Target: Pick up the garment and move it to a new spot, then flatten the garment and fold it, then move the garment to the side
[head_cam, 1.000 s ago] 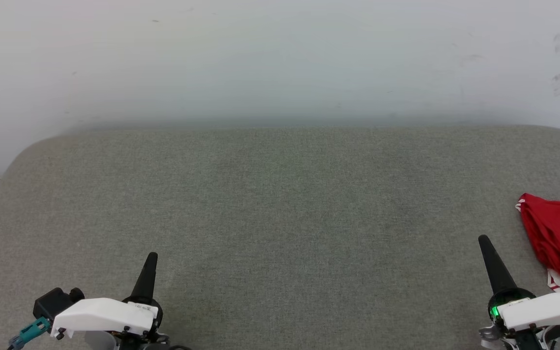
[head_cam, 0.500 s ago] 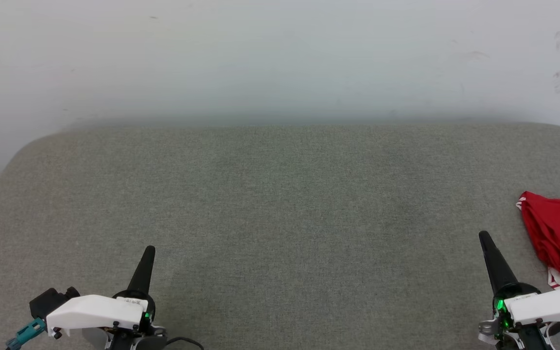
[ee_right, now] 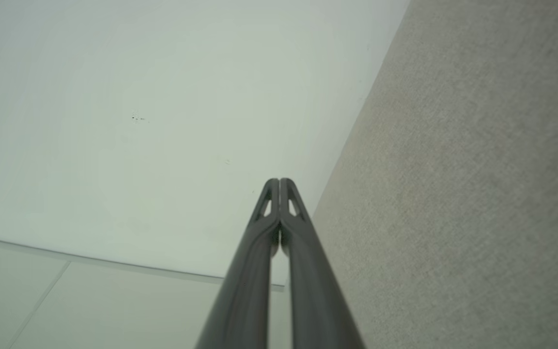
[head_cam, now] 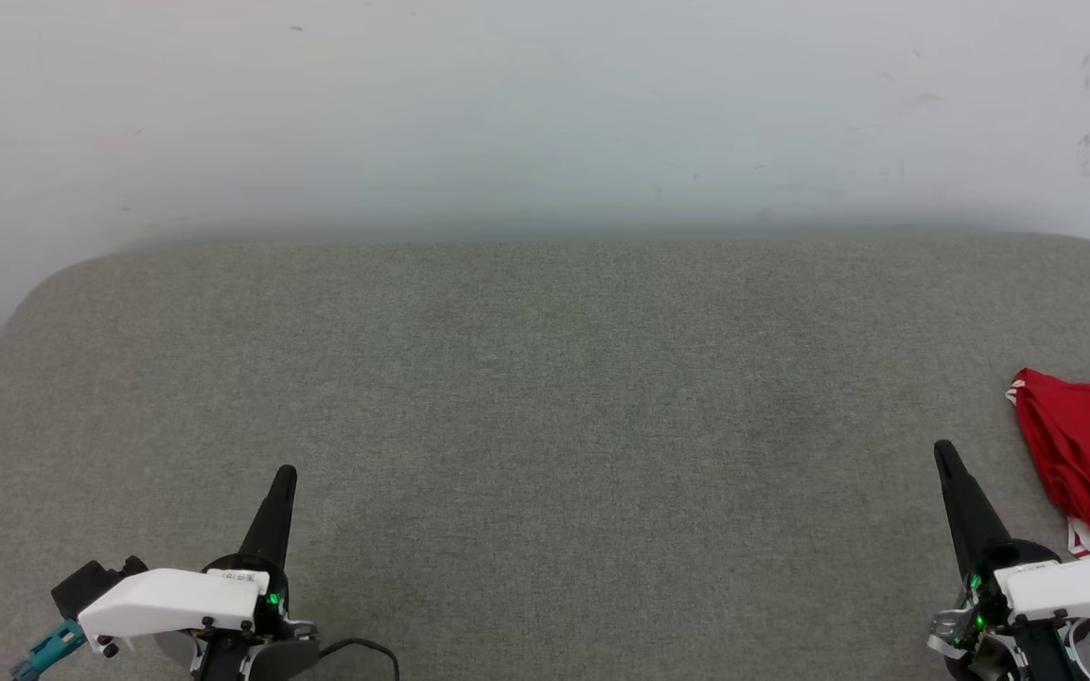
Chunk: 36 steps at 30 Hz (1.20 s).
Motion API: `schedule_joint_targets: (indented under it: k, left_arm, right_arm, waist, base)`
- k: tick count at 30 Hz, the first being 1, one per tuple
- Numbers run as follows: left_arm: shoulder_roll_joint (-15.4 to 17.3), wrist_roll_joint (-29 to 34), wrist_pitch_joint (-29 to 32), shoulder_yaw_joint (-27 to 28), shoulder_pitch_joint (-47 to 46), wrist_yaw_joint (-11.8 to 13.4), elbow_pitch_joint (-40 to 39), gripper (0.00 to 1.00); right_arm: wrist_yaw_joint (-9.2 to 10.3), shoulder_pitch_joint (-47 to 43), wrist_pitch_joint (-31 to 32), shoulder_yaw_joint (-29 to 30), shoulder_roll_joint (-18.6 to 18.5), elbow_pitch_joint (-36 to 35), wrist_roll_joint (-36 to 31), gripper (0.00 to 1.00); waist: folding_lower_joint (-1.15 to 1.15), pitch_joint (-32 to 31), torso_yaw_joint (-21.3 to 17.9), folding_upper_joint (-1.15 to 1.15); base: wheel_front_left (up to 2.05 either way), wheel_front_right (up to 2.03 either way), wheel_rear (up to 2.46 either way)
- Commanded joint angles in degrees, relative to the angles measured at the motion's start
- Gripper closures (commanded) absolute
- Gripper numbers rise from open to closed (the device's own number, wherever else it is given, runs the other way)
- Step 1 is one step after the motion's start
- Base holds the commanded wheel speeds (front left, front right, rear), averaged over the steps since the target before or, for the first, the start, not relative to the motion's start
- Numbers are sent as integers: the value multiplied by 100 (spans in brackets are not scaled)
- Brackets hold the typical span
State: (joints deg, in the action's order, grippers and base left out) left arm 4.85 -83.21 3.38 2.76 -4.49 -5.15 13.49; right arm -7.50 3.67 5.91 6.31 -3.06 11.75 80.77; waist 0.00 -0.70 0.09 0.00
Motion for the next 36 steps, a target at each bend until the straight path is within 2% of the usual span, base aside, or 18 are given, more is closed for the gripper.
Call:
schedule_joint_targets:
  k: [1, 27, 36]
  left_arm:
    - [-12, -85, 25, 54, -104, -57, -2, 100]
    - [-184, -968, 312, 372, -201, -259, 63, 100]
    - [-184, -948, 305, 374, -199, -254, 61, 100]
  right_arm:
    - [1, 134, 13, 10, 17, 14, 114, 100]
    - [2, 303, 72, 27, 29, 247, 1188, 100]
    - [2, 294, 66, 26, 28, 243, 1172, 100]
  waist:
    - [0, 3, 0, 0]
    - [0, 87, -9, 0]
    - [0, 88, -9, 0]
  base:
    - [0, 0, 0]
    - [0, 0, 0]
    - [0, 0, 0]
